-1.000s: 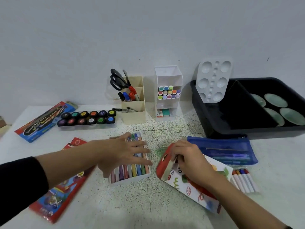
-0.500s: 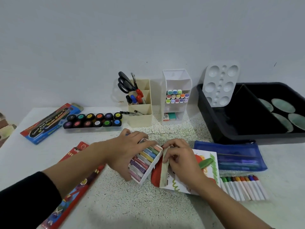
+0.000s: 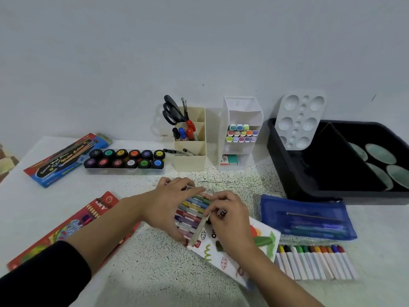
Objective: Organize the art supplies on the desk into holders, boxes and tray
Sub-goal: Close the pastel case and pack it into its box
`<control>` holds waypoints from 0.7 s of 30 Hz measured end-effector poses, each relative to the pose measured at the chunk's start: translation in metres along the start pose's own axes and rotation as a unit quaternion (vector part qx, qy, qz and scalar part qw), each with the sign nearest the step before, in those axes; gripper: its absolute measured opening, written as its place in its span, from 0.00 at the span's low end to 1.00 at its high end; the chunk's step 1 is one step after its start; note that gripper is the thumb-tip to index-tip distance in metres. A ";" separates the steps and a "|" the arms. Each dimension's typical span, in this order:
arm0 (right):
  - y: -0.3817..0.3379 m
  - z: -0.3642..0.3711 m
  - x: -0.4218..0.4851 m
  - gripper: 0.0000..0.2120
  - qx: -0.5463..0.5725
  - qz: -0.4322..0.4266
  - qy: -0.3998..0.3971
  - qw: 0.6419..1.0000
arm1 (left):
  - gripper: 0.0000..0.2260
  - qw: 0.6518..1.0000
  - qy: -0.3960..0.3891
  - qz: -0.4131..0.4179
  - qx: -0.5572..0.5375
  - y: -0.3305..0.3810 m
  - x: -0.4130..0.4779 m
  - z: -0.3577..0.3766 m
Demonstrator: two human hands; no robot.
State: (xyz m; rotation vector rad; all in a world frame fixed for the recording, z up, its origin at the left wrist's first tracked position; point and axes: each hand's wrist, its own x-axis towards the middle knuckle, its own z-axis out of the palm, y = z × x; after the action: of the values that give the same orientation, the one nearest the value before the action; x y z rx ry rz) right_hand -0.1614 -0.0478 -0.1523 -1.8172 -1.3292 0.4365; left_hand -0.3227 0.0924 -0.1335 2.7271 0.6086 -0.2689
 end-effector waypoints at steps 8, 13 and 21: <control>0.016 0.016 0.003 0.13 -0.016 -0.036 0.048 0.998 | 0.56 0.999 -0.036 0.025 -0.021 -0.004 -0.002 -0.002; 0.018 0.023 0.006 0.11 -0.002 -0.070 0.049 0.996 | 0.57 0.998 -0.044 0.036 -0.023 -0.001 0.002 -0.005; 0.015 -0.030 -0.011 0.30 -0.136 -0.004 -0.127 0.983 | 0.55 0.994 0.012 -0.068 -0.087 -0.011 -0.031 0.004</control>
State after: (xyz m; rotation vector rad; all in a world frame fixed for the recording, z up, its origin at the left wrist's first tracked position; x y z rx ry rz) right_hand -0.1359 -0.0723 -0.1474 -2.0301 -1.6354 0.5155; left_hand -0.3556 0.0889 -0.1322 2.5292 0.7885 -0.2050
